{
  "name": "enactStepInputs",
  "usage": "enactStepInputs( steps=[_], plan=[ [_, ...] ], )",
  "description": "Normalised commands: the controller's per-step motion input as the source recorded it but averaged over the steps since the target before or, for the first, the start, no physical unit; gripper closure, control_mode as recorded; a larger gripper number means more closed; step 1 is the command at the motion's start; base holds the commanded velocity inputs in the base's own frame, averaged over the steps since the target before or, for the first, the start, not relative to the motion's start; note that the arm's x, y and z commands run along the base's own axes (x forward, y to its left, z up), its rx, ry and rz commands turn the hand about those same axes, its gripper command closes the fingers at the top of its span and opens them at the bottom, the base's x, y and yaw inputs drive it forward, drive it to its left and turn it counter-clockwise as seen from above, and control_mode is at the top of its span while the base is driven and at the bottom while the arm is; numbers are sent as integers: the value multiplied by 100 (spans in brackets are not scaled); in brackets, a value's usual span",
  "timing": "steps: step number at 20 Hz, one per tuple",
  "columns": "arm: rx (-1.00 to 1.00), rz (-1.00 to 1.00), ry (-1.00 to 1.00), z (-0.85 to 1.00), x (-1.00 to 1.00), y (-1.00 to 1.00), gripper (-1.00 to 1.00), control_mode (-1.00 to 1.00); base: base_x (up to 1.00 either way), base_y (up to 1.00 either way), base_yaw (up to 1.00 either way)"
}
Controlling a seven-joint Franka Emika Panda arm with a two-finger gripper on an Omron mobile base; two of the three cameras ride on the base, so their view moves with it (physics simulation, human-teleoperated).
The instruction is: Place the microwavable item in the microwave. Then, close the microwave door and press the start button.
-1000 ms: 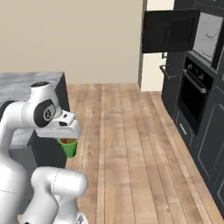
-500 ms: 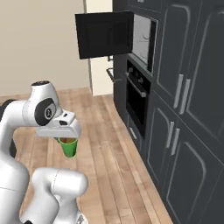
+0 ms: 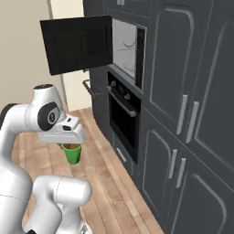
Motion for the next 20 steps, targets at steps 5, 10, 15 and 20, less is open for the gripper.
enactStepInputs(
  steps=[5, 10, 15, 20],
  plan=[
    [0, 0, 0, 0, 0, 0, 100, 100, 100, 61, -41],
    [0, 0, 0, 0, 0, 0, 100, 100, 100, 68, -44],
    [0, 0, 0, 0, 0, 0, 100, 100, 99, 74, -42],
    [0, 0, 0, 0, 0, 0, 100, 100, 70, 64, -43]
  ],
)
